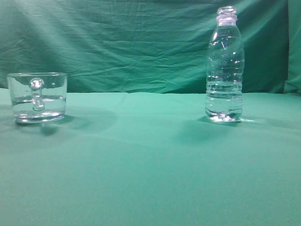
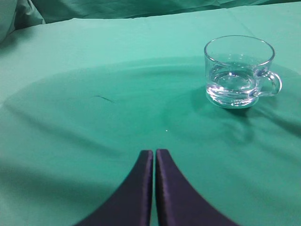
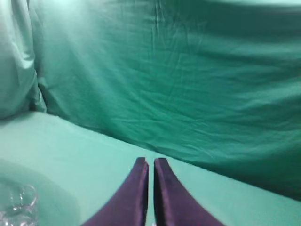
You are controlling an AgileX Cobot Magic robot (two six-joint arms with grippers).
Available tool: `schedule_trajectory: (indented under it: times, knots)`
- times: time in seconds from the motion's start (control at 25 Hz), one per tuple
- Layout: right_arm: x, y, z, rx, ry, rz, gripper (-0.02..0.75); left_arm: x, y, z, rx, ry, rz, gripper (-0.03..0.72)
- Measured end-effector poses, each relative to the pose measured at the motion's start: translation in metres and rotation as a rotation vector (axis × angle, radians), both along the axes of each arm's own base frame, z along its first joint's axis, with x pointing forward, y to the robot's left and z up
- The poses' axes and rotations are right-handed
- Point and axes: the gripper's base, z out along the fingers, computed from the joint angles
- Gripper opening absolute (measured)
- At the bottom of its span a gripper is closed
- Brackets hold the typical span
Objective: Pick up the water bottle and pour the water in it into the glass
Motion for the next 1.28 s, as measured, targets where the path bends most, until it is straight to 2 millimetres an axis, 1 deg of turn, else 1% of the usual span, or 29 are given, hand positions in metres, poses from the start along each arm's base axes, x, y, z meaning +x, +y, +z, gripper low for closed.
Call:
schedule_trajectory:
  times: [0.2, 0.36, 0.44, 0.56, 0.64, 0.72, 0.88, 0.92, 1.0, 1.04, 1.12, 1.16, 1.2, 1.28]
  knots:
    - [-0.038, -0.008, 0.027, 0.045, -0.135, 0.017, 0.000, 0.000, 0.000, 0.000, 0.000, 0.000, 0.000, 0.000]
    - [-0.061, -0.013, 0.039, 0.003, -0.241, 0.026, 0.000, 0.000, 0.000, 0.000, 0.000, 0.000, 0.000, 0.000]
    - [-0.070, -0.015, 0.044, 0.016, -0.270, 0.031, 0.000, 0.000, 0.000, 0.000, 0.000, 0.000, 0.000, 0.000]
    - [-0.084, -0.021, 0.049, 0.065, -0.281, 0.014, 0.000, 0.000, 0.000, 0.000, 0.000, 0.000, 0.000, 0.000]
    - [-0.096, -0.029, 0.052, 0.136, -0.264, -0.035, 0.000, 0.000, 0.000, 0.000, 0.000, 0.000, 0.000, 0.000]
    - [-0.106, -0.041, 0.052, 0.220, -0.219, -0.123, 0.000, 0.000, 0.000, 0.000, 0.000, 0.000, 0.000, 0.000]
    - [-0.122, -0.062, 0.045, 0.322, -0.148, -0.285, 0.000, 0.000, 0.000, 0.000, 0.000, 0.000, 0.000, 0.000]
    - [-0.123, -0.065, 0.041, 0.305, -0.121, -0.319, 0.000, 0.000, 0.000, 0.000, 0.000, 0.000, 0.000, 0.000]
    - [-0.121, -0.068, 0.027, 0.246, -0.007, -0.375, 0.000, 0.000, 0.000, 0.000, 0.000, 0.000, 0.000, 0.000]
    - [-0.121, -0.068, 0.027, 0.246, -0.007, -0.375, 0.000, 0.000, 0.000, 0.000, 0.000, 0.000, 0.000, 0.000]
    - [-0.121, -0.067, 0.015, 0.110, 0.075, -0.377, 0.000, 0.000, 0.000, 0.000, 0.000, 0.000, 0.000, 0.000]
    - [-0.123, -0.061, 0.007, 0.006, 0.146, -0.315, 0.000, 0.000, 0.000, 0.000, 0.000, 0.000, 0.000, 0.000]
    - [-0.123, -0.059, 0.004, -0.058, 0.156, -0.287, 0.000, 0.000, 0.000, 0.000, 0.000, 0.000, 0.000, 0.000]
    - [-0.126, -0.056, -0.005, -0.128, 0.228, -0.241, 0.000, 0.000, 0.000, 0.000, 0.000, 0.000, 0.000, 0.000]
